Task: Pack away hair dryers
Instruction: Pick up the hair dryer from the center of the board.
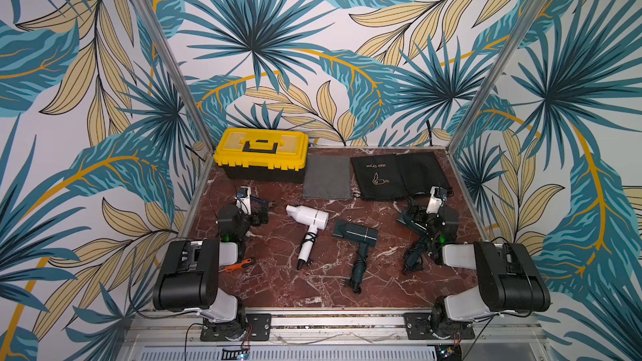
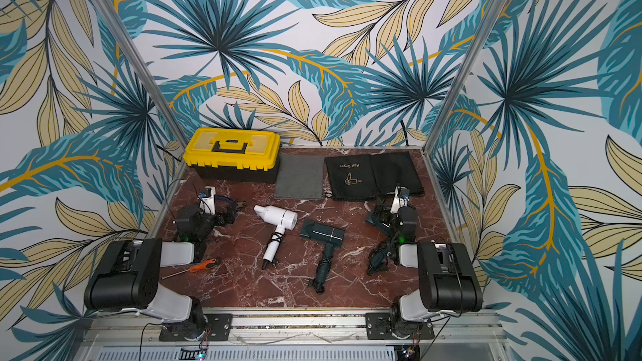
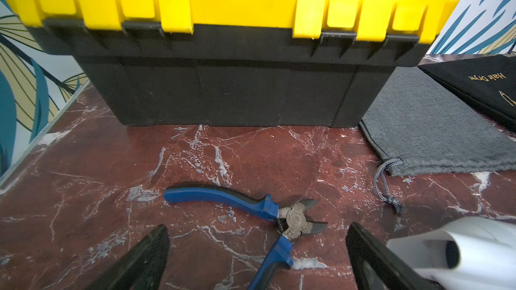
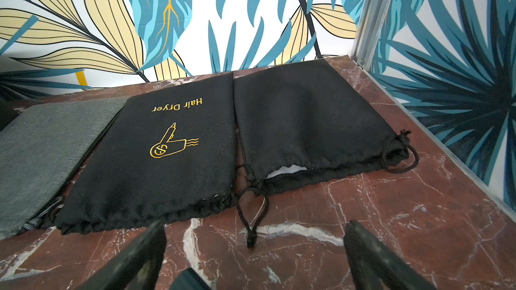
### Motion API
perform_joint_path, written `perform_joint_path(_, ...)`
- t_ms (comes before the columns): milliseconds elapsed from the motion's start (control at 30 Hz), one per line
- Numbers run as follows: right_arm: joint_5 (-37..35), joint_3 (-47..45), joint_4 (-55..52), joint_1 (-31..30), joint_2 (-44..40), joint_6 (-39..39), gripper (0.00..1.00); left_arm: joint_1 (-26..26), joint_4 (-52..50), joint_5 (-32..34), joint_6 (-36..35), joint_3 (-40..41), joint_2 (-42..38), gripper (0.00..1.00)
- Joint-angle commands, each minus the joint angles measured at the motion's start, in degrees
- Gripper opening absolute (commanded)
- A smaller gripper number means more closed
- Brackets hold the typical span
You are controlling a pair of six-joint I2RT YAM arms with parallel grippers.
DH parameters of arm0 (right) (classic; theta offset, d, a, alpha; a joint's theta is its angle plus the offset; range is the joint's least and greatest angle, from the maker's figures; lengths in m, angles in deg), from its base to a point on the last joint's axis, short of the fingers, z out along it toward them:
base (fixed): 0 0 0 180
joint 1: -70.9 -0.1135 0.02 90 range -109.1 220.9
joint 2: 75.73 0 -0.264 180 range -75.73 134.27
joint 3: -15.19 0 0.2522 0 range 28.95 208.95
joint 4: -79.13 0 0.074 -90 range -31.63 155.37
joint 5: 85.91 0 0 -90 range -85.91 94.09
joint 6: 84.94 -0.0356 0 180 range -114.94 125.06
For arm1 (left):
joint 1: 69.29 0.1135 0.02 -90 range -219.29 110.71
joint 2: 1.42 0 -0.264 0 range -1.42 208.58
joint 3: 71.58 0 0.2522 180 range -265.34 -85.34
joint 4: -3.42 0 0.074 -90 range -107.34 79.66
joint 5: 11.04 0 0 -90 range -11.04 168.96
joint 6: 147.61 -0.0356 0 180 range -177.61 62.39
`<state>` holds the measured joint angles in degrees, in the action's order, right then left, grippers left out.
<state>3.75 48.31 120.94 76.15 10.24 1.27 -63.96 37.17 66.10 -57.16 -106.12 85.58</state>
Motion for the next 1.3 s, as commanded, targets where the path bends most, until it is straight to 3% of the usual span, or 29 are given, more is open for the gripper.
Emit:
perform_joint_path(0, 0.5, 0.3, 0.2, 0.1, 0.1, 0.7, 1.0, -0.2, -0.3, -0.3, -0.4, -2.3, -0.4, 1.0)
perform_joint_path(467, 0.5, 0.4, -0.1, 0.1, 0.2, 0.7, 1.0, -0.1, -0.3, -0.3, -0.4, -2.2, -0.4, 0.99)
perform_joint_path(600, -2.3, 1.1, -1.8, -0.8, -0.1, 0.7, 0.99, -0.2, -0.3, -1.1, -0.7, -3.0, -1.3, 0.99)
perform_joint_path(667, -8.4, 0.5, -2.3, -1.2, -1.7, -0.7, 0.99, -0.4, -6.8, 0.2, -0.3, -5.5, -3.9, 0.99)
perform_joint_path(733, -9.2, 1.2, -5.2, -1.3, -4.3, -0.8, 1.0, -0.5, -13.4, 0.9, 0.0, -7.7, -7.4, 1.0)
perform_joint_path(900, -17.4, 11.9, -31.6, -1.2, -15.8, -6.5, 1.0, -0.9, -31.8, 0.5, -0.7, -13.4, -15.6, 0.99)
perform_joint_path(1000, -15.1, 19.7, -47.6, -1.2, -20.7, -17.9, 0.99, -1.0, -49.2, -1.4, -1.3, -21.6, -16.7, 1.0)
perform_joint_path(1067, -14.1, 23.7, -57.2, -1.2, -23.6, -28.4, 0.99, -1.3, -54.5, -2.3, -1.2, -24.1, -19.1, 0.99)
perform_joint_path(1133, -6.1, 23.8, -58.2, -1.1, -26.3, -29.2, 0.99, -2.1, -57.6, -2.1, -1.9, -25.4, -21.0, 1.0)
perform_joint_path(1200, 0.4, 23.0, -56.1, -1.1, -28.4, -31.2, 0.93, -2.7, -63.6, -4.2, -3.5, -28.7, -21.0, 1.0)
perform_joint_path(1267, 6.1, 25.4, -61.2, -1.3, -29.1, -33.0, 0.87, -4.5, -70.0, -4.6, -5.6, -32.1, -21.4, 1.0)
